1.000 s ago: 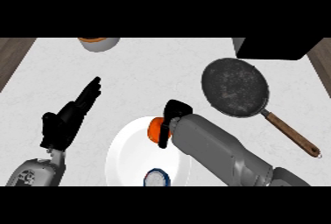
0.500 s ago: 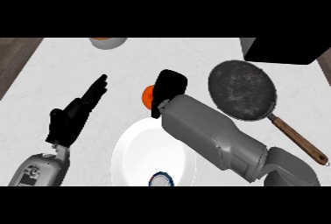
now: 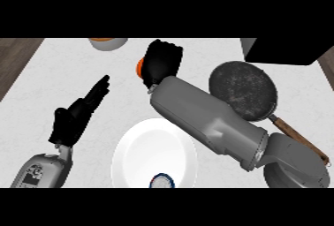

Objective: Pick the squash from the plate and place it in the pan

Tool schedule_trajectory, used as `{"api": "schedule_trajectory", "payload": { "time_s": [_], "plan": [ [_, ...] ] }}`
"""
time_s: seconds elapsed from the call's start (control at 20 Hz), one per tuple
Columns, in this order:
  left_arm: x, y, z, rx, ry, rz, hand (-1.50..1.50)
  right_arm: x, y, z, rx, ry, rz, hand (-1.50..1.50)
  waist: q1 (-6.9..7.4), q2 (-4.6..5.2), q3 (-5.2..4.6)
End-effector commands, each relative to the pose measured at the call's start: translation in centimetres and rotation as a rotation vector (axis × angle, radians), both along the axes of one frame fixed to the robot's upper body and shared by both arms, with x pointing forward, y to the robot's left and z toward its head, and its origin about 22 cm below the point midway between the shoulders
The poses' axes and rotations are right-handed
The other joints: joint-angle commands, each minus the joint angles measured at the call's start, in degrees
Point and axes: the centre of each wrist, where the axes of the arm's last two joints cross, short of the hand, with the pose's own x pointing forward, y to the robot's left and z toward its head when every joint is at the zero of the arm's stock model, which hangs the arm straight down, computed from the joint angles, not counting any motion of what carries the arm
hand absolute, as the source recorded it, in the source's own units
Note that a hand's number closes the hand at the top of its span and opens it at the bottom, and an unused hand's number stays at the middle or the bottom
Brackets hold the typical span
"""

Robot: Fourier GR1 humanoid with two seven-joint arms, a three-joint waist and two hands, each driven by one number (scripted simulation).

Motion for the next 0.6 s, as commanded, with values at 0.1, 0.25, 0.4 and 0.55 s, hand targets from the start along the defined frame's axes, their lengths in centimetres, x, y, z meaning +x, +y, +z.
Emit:
{"api": "schedule_trajectory", "payload": {
  "time_s": [0.1, 0.25, 0.4, 0.55],
  "plan": [
    [-0.1, 0.7, 0.0, -0.005, -0.002, 0.03, 0.0, 1.1, -0.1, 0.9, 0.181, -0.144, -0.265, 1.5, -1.51, -0.02, 0.12],
    [-0.4, 1.1, -1.0, -0.007, 0.019, 0.038, 0.0, 1.4, -1.0, -0.2, 0.269, -0.166, -0.285, 1.5, -2.05, 0.26, 0.15],
    [-0.2, 0.6, -0.6, -0.019, 0.001, 0.058, 0.0, 1.6, -1.9, -1.7, 0.302, -0.21, -0.28, 1.5, -3.5, -0.02, 0.21],
    [-0.4, 1.7, 0.0, -0.012, -0.001, 0.076, 0.0, 2.7, -3.8, -3.2, 0.293, -0.232, -0.312, 1.5, -4.1, 0.06, 0.24]
  ]
}}
